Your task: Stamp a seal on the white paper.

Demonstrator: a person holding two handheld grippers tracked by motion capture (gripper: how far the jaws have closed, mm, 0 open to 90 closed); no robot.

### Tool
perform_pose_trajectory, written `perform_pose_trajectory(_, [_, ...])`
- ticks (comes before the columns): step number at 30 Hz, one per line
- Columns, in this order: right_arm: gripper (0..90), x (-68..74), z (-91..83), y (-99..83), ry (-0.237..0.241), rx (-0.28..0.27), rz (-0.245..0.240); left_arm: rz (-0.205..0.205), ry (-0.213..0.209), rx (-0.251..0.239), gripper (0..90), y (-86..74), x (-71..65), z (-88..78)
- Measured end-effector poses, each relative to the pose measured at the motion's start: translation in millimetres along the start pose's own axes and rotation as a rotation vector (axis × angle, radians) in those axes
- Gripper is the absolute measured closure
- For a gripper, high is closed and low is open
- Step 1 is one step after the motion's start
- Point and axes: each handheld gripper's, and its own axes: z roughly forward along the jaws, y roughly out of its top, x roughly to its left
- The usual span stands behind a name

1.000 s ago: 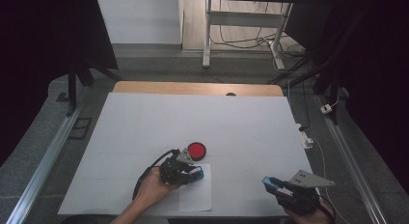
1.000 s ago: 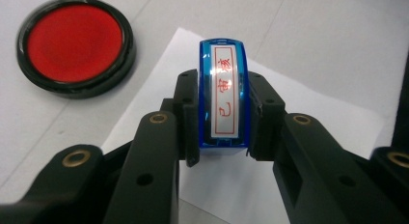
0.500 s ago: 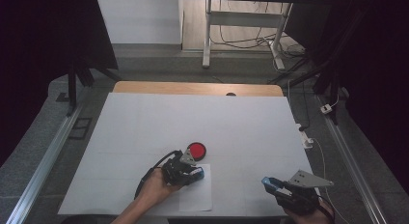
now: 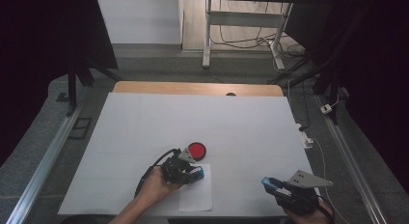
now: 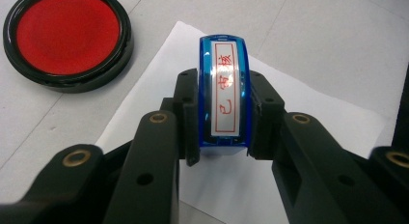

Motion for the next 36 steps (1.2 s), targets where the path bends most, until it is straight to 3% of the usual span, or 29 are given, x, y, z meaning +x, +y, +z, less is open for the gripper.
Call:
perform_pose_trajectory(10, [68.1, 0.6, 0.5, 0.1, -0.003, 0.004, -0.003, 0.05, 0.074, 0.018, 70.2, 0.8, -12.0, 1.1])
perform_pose_trajectory(19, [68.0, 0.9, 1.1, 0.2, -0.001, 0.008, -0.006, -0.012, -0.004, 0.0, 70.2, -1.1, 0.9, 1.1])
perform_pose_trajectory(23, [68.1, 0.9, 1.2, 0.3, -0.001, 0.01, -0.007, -0.021, -0.022, -0.003, 70.2, -1.8, 4.1, 1.1])
perform_pose_trajectory(36, [68.0, 1.3, 1.2, 0.3, 0.0, 0.011, -0.011, 0.036, 0.043, 0.023, 70.0, 1.3, -7.0, 1.9])
